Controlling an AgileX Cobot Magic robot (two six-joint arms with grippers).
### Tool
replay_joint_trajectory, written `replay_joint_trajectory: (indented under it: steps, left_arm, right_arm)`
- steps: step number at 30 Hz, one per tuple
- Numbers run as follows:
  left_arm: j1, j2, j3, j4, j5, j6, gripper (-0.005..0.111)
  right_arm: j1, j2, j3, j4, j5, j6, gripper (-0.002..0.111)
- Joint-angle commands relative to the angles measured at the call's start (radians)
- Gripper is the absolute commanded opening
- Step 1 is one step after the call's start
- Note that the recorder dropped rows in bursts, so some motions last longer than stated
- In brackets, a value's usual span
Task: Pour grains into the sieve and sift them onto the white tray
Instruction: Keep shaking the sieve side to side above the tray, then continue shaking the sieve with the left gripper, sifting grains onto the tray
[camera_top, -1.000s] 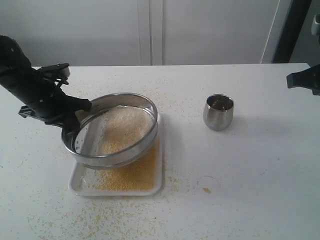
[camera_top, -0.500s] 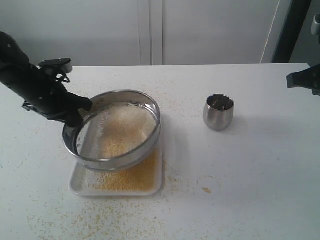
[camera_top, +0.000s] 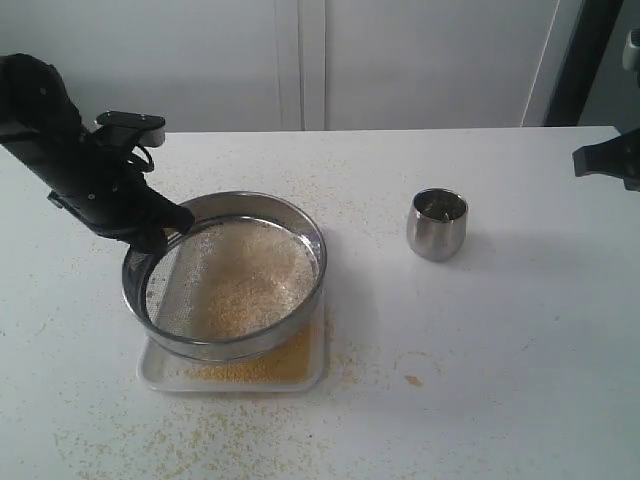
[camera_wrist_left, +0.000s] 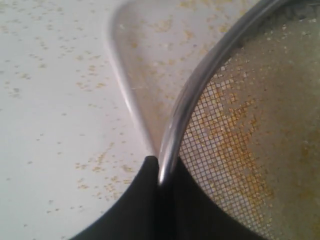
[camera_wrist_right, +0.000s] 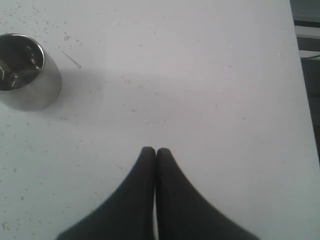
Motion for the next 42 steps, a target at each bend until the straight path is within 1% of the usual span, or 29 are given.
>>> replay_joint_trajectory:
  steps: [1,3,6,7,8,11,13,14,16,17,19,20,22,23,24,25,26,27,28,29,32,33,36,37,38,39,41,42]
  left_arm:
    - [0.075,-0.037,-0.006,0.007,-0.014,-0.101,0.000]
    - [0.067,-0.039,-0.006,-0.042,-0.039,-0.063,0.000]
    - [0.009,-0.029,-0.006,-0.181,-0.083,0.059,0.000]
    - [0.007,-0.027,-0.006,-0.205,-0.083,0.086,0.000]
    - [0.010,-0.025,-0.006,-0.204,-0.081,0.094,0.000]
    - [0.078,-0.030,-0.006,-0.141,-0.025,0.091,0.000]
    - [0.114,-0.031,-0.006,-0.187,0.001,0.085,0.000]
    - [0.114,-0.031,-0.006,-0.224,0.003,0.107,0.000]
    - [0.079,-0.031,-0.006,-0.323,0.002,0.224,0.000]
    - [0.058,-0.031,-0.006,-0.342,0.004,0.277,0.000]
    - [0.048,-0.031,-0.006,-0.329,0.008,0.301,0.000]
    - [0.065,-0.031,-0.006,-0.322,0.006,0.297,0.000]
    - [0.125,-0.031,-0.006,-0.333,-0.003,0.267,0.000]
    - [0.150,-0.031,-0.006,-0.359,-0.003,0.236,0.000]
    - [0.159,-0.031,-0.006,-0.390,0.013,0.233,0.000]
    - [0.159,-0.031,-0.006,-0.421,0.045,0.272,0.000]
    - [0.146,-0.031,-0.006,-0.445,0.087,0.350,0.000]
    - [0.132,-0.031,-0.006,-0.445,0.118,0.435,0.000]
    - [0.119,-0.031,-0.006,-0.427,0.138,0.482,0.000]
    - [0.117,-0.025,-0.006,-0.391,0.126,0.453,0.000]
    - [0.153,-0.009,-0.006,-0.328,0.047,0.242,0.000]
    - [0.152,-0.007,-0.006,-0.328,0.057,0.241,0.000]
    - [0.112,-0.007,-0.006,-0.326,0.116,0.389,0.000]
    - [0.099,-0.007,-0.006,-0.316,0.114,0.435,0.000]
    - [0.094,-0.007,-0.006,-0.293,0.093,0.437,0.000]
    - [0.097,-0.007,-0.006,-0.272,0.061,0.391,0.000]
    - [0.121,-0.007,-0.006,-0.265,-0.006,0.169,0.000]
    - [0.116,-0.007,-0.006,-0.278,-0.003,0.160,0.000]
  right_arm:
    - [-0.003,-0.006,0.001,0.003,-0.013,0.004,0.000]
    - [-0.003,-0.006,0.001,0.003,-0.011,0.004,0.000]
    - [-0.003,-0.006,0.001,0.003,-0.011,0.004,0.000]
    - [-0.003,-0.006,0.001,0.003,-0.013,0.004,0.000]
    - [-0.003,-0.006,0.001,0.003,-0.013,0.004,0.000]
    - [-0.003,-0.006,0.001,0.003,-0.013,0.004,0.000]
    - [-0.003,-0.006,0.001,0.003,-0.013,0.004,0.000]
    - [-0.003,-0.006,0.001,0.003,-0.013,0.004,0.000]
    - [-0.003,-0.006,0.001,0.003,-0.013,0.004,0.000]
    - [-0.003,-0.006,0.001,0.003,-0.013,0.004,0.000]
    - [-0.003,-0.006,0.001,0.003,-0.013,0.004,0.000]
    - [-0.003,-0.006,0.001,0.003,-0.013,0.004,0.000]
    - [-0.003,-0.006,0.001,0.003,-0.013,0.004,0.000]
    - [-0.003,-0.006,0.001,0.003,-0.013,0.004,0.000]
    - [-0.003,-0.006,0.001,0.003,-0.013,0.004,0.000]
    - [-0.003,-0.006,0.001,0.003,-0.013,0.004,0.000]
    - [-0.003,-0.006,0.001,0.003,-0.013,0.004,0.000]
    - [-0.003,-0.006,0.001,0.003,-0.013,0.004,0.000]
    - [-0.003,-0.006,0.001,0.003,-0.013,0.004,0.000]
    - [-0.003,-0.006,0.001,0.003,-0.013,0.004,0.000]
    - [-0.003,-0.006,0.001,0.003,-0.013,0.004,0.000]
    - [-0.003,-0.006,0.001,0.003,-0.013,0.004,0.000]
    - [-0.003,-0.006,0.001,0.003,-0.013,0.004,0.000]
    - [-0.003,-0.006,0.001,0.003,-0.013,0.004,0.000]
    - [-0.003,-0.006,0.001,0.003,-0.013,0.004,0.000]
    - [-0.003,-0.006,0.001,0.003,-0.013,0.004,0.000]
    - [-0.003,-0.006,0.001,0.003,-0.013,0.004,0.000]
    - [-0.003,-0.006,0.001,0.003,-0.013,0.004,0.000]
